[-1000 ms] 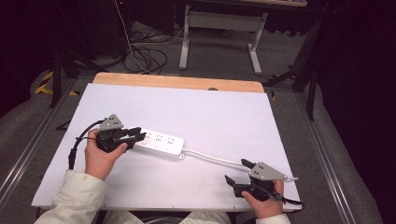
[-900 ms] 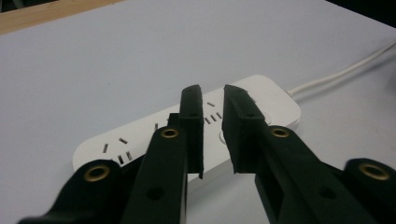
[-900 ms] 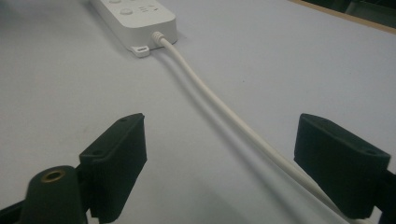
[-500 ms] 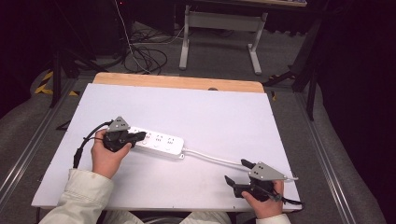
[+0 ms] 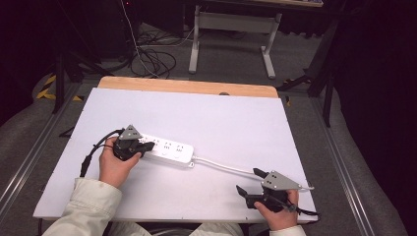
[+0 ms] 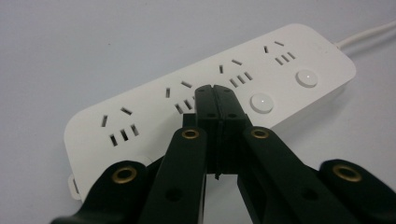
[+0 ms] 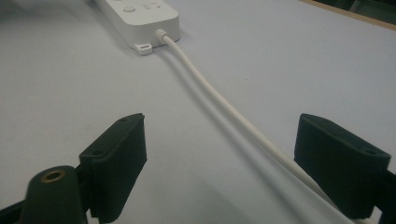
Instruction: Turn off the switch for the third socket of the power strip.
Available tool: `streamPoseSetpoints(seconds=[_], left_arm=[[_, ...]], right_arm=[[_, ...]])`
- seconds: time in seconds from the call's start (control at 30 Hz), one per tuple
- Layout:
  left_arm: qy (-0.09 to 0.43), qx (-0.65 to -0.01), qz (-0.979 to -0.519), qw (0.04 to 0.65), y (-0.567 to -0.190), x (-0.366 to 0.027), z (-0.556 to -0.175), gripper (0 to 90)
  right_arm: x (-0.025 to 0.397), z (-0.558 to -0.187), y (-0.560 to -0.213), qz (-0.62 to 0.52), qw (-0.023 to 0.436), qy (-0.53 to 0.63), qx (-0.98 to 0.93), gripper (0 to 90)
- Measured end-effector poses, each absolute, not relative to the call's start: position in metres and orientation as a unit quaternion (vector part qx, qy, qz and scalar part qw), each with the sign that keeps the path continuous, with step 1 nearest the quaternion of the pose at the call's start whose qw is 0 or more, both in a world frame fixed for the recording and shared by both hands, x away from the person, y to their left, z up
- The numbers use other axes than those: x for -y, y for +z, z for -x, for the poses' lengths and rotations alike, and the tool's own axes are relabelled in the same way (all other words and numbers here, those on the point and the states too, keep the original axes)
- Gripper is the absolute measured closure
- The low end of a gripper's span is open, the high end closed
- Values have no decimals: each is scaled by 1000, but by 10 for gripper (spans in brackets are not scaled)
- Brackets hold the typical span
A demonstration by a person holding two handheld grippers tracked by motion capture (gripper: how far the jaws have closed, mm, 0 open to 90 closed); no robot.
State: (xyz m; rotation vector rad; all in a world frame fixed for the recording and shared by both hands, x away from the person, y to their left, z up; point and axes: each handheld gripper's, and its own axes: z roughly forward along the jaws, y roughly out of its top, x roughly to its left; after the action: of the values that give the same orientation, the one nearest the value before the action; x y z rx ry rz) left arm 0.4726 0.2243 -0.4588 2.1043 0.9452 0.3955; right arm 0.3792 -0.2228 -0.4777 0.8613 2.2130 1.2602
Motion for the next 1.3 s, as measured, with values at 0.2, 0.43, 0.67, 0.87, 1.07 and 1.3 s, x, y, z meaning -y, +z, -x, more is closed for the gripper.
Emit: streamPoseSetpoints(seconds=[0.2, 0.43, 0.67, 0.87, 1.07, 1.3], left_arm=[[151, -375, -827, 391, -465, -224, -474, 899], [162, -372, -827, 390, -466, -224, -474, 899], [167, -367, -829, 387, -468, -222, -473, 899], [171, -364, -832, 381, -469, -221, -473, 900], [177, -362, -832, 382, -470, -220, -472, 900], [183, -360, -832, 380, -470, -219, -471, 900]], right_arm=[[223, -379, -478, -312, 224, 455, -803, 172], [223, -379, -478, -312, 223, 456, -803, 171], [223, -379, -478, -312, 222, 456, -803, 170], [223, -379, -478, -313, 222, 455, -803, 170], [223, -379, -478, -313, 222, 456, -803, 170], [223, -379, -478, -312, 222, 456, -803, 170]])
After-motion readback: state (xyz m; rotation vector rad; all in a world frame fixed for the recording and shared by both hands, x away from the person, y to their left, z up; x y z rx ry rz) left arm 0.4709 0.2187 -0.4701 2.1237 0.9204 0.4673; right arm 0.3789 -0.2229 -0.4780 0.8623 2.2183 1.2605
